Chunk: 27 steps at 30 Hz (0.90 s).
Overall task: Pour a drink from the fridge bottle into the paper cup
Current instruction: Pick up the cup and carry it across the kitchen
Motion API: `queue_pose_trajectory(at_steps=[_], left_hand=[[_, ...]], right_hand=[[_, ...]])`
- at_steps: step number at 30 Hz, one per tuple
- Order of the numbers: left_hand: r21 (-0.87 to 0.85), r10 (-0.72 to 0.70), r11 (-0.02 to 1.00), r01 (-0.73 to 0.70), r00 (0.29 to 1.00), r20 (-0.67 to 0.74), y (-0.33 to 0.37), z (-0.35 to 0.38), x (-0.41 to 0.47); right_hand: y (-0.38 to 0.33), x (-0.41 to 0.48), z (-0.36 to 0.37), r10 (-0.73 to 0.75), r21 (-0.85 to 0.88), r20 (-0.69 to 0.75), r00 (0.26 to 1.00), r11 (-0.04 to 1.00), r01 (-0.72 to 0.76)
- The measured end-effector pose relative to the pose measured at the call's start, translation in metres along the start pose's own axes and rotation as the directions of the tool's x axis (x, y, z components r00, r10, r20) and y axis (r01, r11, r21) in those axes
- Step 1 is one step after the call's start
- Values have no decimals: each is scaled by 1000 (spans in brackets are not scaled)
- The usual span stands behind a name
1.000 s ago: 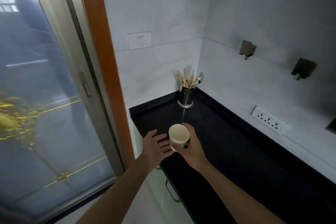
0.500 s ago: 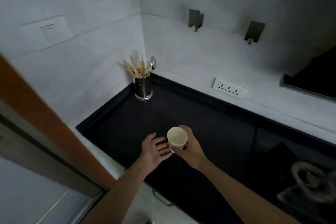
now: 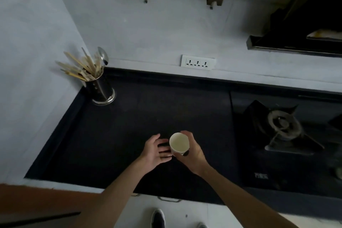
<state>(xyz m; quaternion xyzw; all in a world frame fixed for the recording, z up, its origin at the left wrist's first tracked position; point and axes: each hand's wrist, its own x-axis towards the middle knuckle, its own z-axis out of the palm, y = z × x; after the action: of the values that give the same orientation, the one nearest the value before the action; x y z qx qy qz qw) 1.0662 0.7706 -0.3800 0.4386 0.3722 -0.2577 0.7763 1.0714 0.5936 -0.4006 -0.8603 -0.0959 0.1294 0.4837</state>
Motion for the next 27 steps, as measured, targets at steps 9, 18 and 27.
queue_pose_trajectory(at_steps=[9, 18, 27], left_hand=[[196, -59, 980, 44, 996, 73, 20, -5, 16], [269, -92, 962, 55, 988, 125, 30, -5, 13], [578, 103, 791, -201, 975, 198, 46, 0, 7]], right_hand=[[6, -2, 13, 85, 2, -119, 989, 996, -86], [5, 0, 23, 123, -24, -162, 979, 991, -128], [3, -1, 7, 142, -131, -37, 989, 981, -146]])
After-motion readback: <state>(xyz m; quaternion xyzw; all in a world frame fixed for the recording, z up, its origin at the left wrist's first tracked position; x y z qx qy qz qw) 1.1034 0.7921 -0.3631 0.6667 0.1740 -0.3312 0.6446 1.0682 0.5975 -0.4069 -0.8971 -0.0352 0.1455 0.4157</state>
